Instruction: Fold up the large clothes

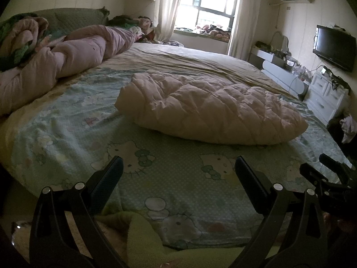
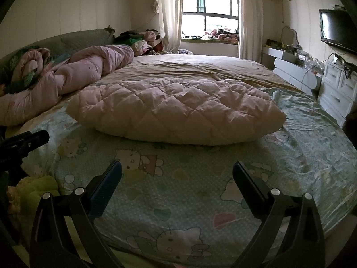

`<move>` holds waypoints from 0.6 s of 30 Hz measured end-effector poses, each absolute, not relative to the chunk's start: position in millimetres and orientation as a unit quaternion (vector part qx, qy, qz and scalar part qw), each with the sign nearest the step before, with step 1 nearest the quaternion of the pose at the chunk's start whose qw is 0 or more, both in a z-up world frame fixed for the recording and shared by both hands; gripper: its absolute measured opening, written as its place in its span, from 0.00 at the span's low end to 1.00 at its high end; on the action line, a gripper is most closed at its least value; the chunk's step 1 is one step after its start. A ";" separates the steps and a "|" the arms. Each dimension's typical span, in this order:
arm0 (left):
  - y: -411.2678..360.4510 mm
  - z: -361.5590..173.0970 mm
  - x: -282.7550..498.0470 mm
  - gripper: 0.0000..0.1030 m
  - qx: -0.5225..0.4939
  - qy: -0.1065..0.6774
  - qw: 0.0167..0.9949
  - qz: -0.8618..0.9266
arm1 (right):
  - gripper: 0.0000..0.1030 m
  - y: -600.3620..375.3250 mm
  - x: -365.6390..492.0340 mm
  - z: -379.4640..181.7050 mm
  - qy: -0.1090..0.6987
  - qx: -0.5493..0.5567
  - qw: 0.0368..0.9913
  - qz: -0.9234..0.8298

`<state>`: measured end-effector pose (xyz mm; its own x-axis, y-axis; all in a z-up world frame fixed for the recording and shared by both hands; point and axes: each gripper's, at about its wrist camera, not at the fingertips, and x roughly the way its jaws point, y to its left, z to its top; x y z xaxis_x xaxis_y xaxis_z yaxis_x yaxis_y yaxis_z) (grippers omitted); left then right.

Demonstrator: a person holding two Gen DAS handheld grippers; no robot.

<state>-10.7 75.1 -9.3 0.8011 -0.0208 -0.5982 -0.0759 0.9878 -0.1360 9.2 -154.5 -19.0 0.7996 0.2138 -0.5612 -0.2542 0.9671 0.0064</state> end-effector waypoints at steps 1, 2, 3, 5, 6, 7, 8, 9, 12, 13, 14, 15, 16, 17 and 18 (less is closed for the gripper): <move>74.9 -8.9 -10.3 0.91 -0.077 0.315 0.946 0.015 | 0.96 -154.2 8.6 -18.8 0.290 -0.035 0.948 0.123; 75.1 -8.8 -10.9 0.91 -0.076 0.314 0.946 0.016 | 0.96 -154.5 8.1 -18.3 0.289 -0.035 0.949 0.123; 75.0 -8.9 -10.2 0.91 -0.077 0.314 0.946 0.015 | 0.96 -154.6 8.6 -18.5 0.289 -0.036 0.949 0.123; 75.4 -9.2 -10.6 0.91 -0.079 0.314 0.946 0.013 | 0.96 -154.3 8.9 -18.7 0.290 -0.037 0.948 0.123; 74.8 -9.1 -11.1 0.91 -0.077 0.313 0.946 0.014 | 0.96 -153.7 8.9 -19.3 0.291 -0.037 0.948 0.123; 74.7 -8.9 -10.2 0.91 -0.075 0.314 0.946 0.014 | 0.96 -154.0 8.7 -19.2 0.290 -0.036 0.948 0.122; 74.8 -9.0 -9.9 0.91 -0.075 0.315 0.946 0.014 | 0.96 -154.0 8.7 -18.9 0.290 -0.036 0.949 0.122; 74.8 -9.2 -10.3 0.91 -0.075 0.315 0.946 0.015 | 0.96 -153.8 8.9 -19.4 0.291 -0.037 0.948 0.122; 75.1 -9.4 -10.5 0.91 -0.073 0.318 0.945 0.020 | 0.96 -153.2 8.6 -19.5 0.291 -0.038 0.948 0.121; 74.3 -9.6 -9.9 0.91 -0.072 0.319 0.945 0.022 | 0.96 -153.1 8.7 -19.5 0.291 -0.037 0.948 0.121; 74.5 -10.0 -9.7 0.91 -0.071 0.320 0.945 0.021 | 0.96 -153.8 9.1 -19.9 0.292 -0.038 0.948 0.120; 74.7 -10.5 -9.5 0.91 -0.071 0.321 0.944 0.021 | 0.96 -153.7 9.4 -20.0 0.293 -0.037 0.948 0.120; 74.9 -11.0 -9.6 0.91 -0.072 0.321 0.944 0.019 | 0.96 -154.3 9.9 -20.4 0.294 -0.037 0.948 0.118; 75.0 -11.6 -9.0 0.91 -0.070 0.323 0.944 0.017 | 0.96 -155.3 10.7 -20.8 0.296 -0.036 0.948 0.116; 75.7 -12.3 -7.7 0.91 -0.068 0.324 0.943 0.018 | 0.96 -156.9 11.7 -20.7 0.296 -0.034 0.948 0.113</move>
